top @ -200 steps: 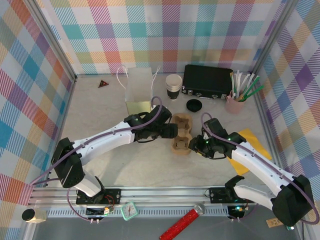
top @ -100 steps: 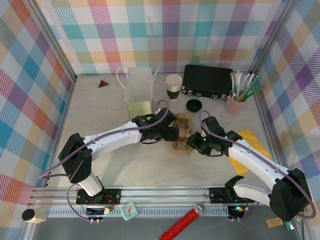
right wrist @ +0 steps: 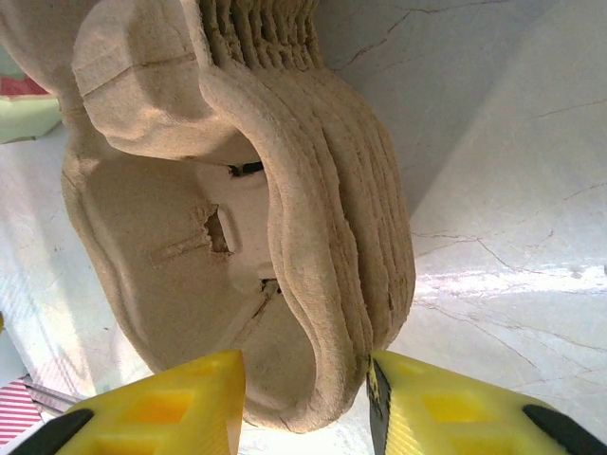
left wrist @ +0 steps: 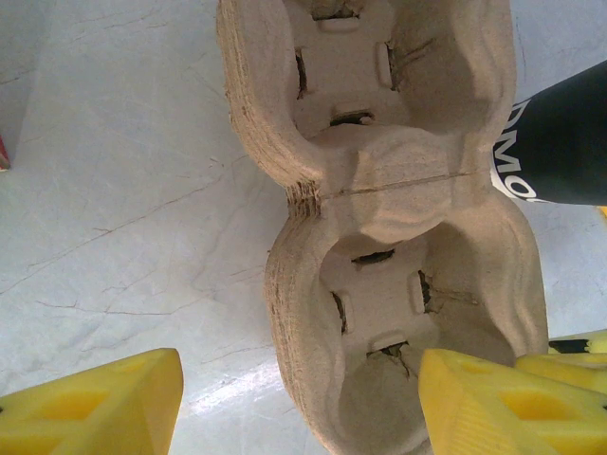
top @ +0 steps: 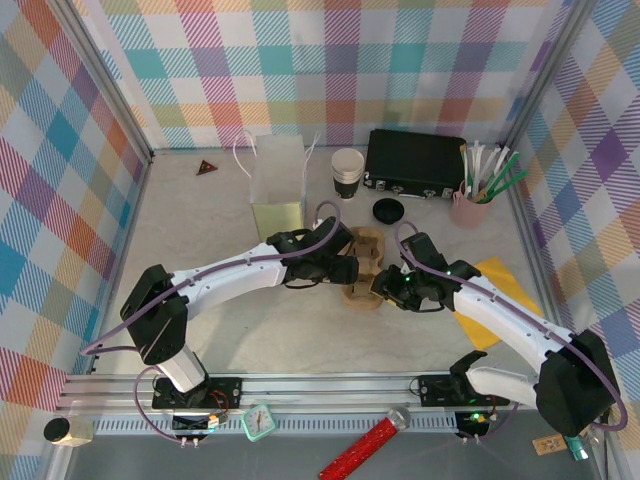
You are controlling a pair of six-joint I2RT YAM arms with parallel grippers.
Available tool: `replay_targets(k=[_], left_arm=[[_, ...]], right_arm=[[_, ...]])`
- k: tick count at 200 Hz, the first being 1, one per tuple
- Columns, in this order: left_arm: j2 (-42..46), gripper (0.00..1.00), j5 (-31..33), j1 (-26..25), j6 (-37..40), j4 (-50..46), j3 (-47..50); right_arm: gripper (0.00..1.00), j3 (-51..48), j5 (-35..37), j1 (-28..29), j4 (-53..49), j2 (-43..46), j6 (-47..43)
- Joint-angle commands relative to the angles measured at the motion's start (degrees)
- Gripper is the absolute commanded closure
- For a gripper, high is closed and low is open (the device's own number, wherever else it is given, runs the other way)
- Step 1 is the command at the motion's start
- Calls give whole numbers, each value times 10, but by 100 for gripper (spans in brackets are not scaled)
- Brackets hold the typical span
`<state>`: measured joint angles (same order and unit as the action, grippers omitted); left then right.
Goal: Pack the takeout coffee
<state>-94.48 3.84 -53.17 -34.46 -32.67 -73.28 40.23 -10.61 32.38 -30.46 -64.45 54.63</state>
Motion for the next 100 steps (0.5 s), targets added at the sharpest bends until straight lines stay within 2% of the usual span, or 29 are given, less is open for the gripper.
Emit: replay_targets(k=[1, 100], left_arm=[[-8, 33, -10, -4, 11, -5, -9], [-16, 35, -22, -4, 14, 0, -8]], right_arm=[[60, 14, -7, 3, 7, 7, -7], [60, 16, -14, 3, 19, 20, -5]])
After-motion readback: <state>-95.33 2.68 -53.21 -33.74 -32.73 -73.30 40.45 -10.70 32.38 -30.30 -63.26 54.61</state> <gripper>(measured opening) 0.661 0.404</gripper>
